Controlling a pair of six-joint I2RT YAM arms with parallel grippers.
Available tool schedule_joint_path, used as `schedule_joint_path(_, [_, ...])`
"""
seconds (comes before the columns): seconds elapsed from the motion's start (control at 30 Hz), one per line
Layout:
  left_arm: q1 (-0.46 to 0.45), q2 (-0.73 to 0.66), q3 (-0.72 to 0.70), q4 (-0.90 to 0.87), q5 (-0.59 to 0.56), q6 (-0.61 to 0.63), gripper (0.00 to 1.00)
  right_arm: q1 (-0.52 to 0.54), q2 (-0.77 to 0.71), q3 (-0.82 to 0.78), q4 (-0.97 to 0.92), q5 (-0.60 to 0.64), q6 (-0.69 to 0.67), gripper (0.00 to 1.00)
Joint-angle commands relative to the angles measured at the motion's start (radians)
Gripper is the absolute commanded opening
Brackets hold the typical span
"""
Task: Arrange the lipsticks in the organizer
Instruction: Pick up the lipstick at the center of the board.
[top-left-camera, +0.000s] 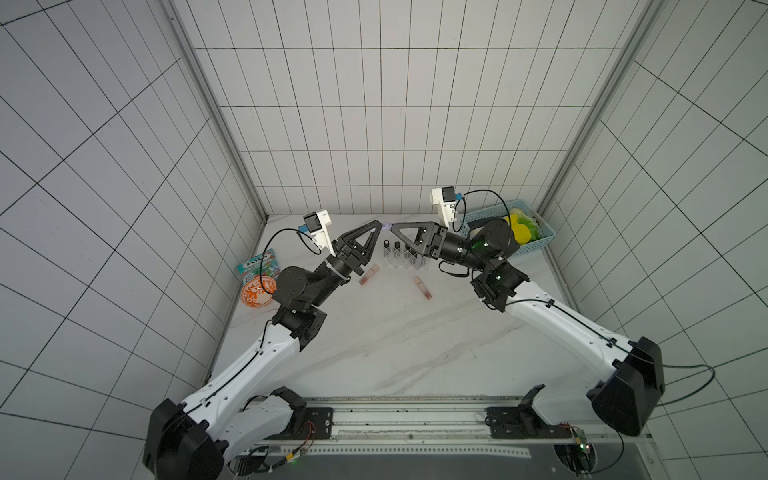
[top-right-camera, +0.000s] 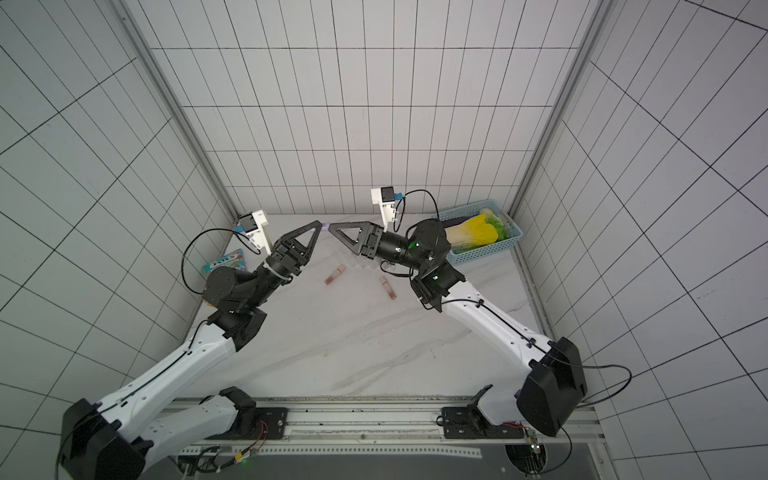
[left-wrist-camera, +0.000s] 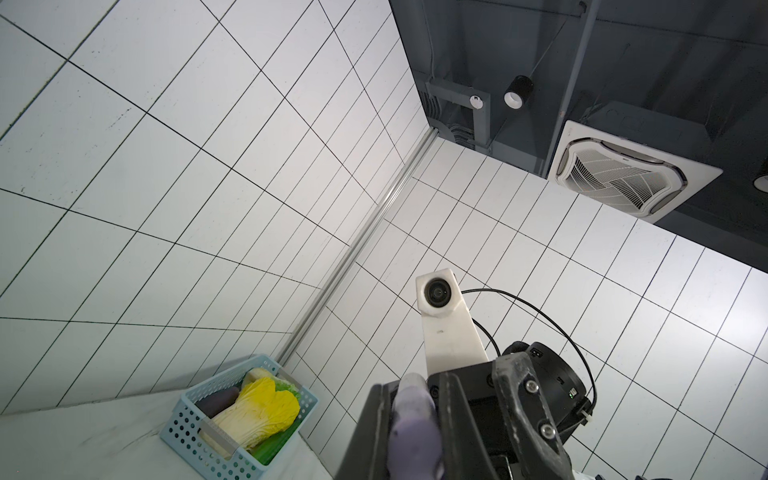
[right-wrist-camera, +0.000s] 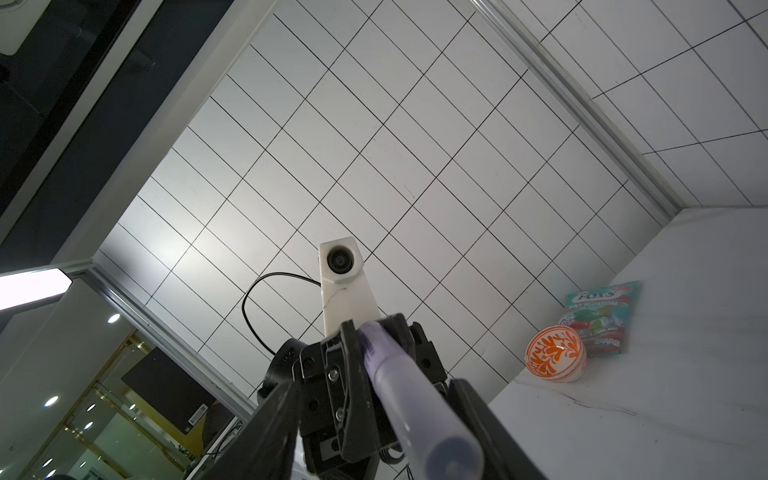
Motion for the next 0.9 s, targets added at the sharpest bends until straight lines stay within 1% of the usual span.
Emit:
schedule_joint_path(0.0, [-0.004,-0.021,-0.004,0.0,0.001,0.017,0.1,0.01,-0.028,0.014,0.012,0.033,-0.032,0.53])
schedule_joint_path(0.07, [-0.003,-0.02,-0.004,0.0,0.0,0.018,0.1,0.013,-0.024,0.021,0.014,0.032,-0.032,0.44])
schedule_joint_path(0.13, [-0.004,-0.019,-0.004,-0.001,0.001,0.018,0.1,0.016,-0.021,0.028,0.014,0.033,-0.035,0.37])
schedule_joint_path(0.33, [-0.004,-0.02,0.0,-0.014,0.011,0.019,0.11,0.018,-0.02,0.031,0.002,0.042,-0.05,0.21])
schedule_joint_path(0.43, [-0.004,-0.017,0.006,-0.04,0.033,0.026,0.15,0.018,-0.03,0.029,-0.033,0.054,-0.082,0.14])
schedule_joint_path(0.5, [-0.004,-0.012,0.007,-0.052,0.05,0.027,0.27,0.018,-0.038,0.034,-0.072,0.062,-0.116,0.12])
schedule_joint_path(0.53, [-0.003,-0.01,0.008,-0.063,0.059,0.032,0.39,0.018,-0.043,0.034,-0.091,0.067,-0.131,0.11])
schedule_joint_path(0.57, [-0.004,-0.01,0.011,-0.082,0.067,0.04,0.61,0.018,-0.046,0.037,-0.108,0.071,-0.146,0.11])
schedule_joint_path(0.6, [-0.003,-0.012,0.011,-0.1,0.069,0.051,0.77,0.018,-0.05,0.041,-0.129,0.072,-0.164,0.1])
schedule_joint_path(0.63, [-0.004,-0.02,0.01,-0.122,0.071,0.069,0.89,0.016,-0.055,0.047,-0.161,0.075,-0.178,0.1])
schedule_joint_path(0.67, [-0.004,-0.031,0.005,-0.145,0.062,0.094,0.98,0.011,-0.06,0.053,-0.202,0.08,-0.22,0.1])
schedule_joint_path(0.73, [-0.004,-0.068,-0.009,-0.204,0.022,0.152,0.98,-0.005,-0.073,0.063,-0.295,0.1,-0.282,0.1])
schedule_joint_path(0.8, [-0.004,-0.131,-0.016,-0.318,-0.049,0.224,0.99,-0.028,-0.086,0.072,-0.408,0.129,-0.363,0.1])
schedule_joint_path(0.87, [-0.002,-0.197,-0.016,-0.478,-0.172,0.288,0.99,-0.059,-0.086,0.099,-0.568,0.179,-0.473,0.11])
